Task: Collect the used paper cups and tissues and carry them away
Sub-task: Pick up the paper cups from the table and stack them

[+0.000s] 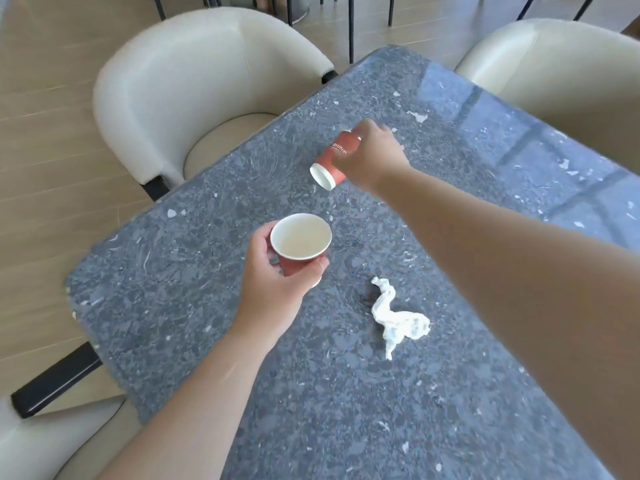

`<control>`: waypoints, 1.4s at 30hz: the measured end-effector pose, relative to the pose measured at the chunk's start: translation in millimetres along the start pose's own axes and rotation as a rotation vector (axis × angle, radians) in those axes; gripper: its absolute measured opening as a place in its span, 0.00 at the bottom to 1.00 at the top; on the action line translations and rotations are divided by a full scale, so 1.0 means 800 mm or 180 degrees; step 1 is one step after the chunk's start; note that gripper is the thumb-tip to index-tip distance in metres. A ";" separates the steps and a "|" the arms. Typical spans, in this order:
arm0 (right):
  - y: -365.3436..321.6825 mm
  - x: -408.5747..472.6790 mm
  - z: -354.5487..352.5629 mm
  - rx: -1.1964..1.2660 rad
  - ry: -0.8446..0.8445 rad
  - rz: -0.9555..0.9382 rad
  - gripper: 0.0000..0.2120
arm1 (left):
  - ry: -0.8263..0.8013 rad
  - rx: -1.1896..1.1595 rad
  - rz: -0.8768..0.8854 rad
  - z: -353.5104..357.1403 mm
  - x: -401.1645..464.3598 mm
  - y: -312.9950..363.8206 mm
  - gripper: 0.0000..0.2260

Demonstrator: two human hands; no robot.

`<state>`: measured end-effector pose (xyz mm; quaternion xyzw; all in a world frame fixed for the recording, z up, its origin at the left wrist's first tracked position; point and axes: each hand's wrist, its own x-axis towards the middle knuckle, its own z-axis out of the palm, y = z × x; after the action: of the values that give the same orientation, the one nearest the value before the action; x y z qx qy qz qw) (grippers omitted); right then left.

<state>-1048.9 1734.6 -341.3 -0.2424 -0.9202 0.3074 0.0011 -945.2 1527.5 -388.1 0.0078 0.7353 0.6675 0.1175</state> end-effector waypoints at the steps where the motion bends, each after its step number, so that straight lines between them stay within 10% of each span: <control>1: 0.001 0.009 0.009 -0.0186 0.0038 -0.0052 0.24 | -0.0005 -0.0024 -0.0007 0.002 0.005 -0.002 0.27; 16: 0.020 0.045 0.044 0.0222 0.0148 0.0379 0.11 | -0.0093 -0.0014 -0.0037 0.005 0.041 -0.019 0.29; 29: -0.024 -0.107 -0.034 0.0727 0.0768 -0.1451 0.06 | -0.0037 0.0285 0.0018 -0.009 0.023 0.004 0.27; 42: -0.028 -0.226 -0.030 0.0113 -0.0823 -0.1989 0.08 | -0.0110 0.0291 0.0420 -0.012 -0.036 0.063 0.27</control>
<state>-895.7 1651.8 -282.8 0.0924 -0.9370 0.3364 -0.0173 -926.5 1518.4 -333.4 0.0731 0.7607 0.6393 0.0854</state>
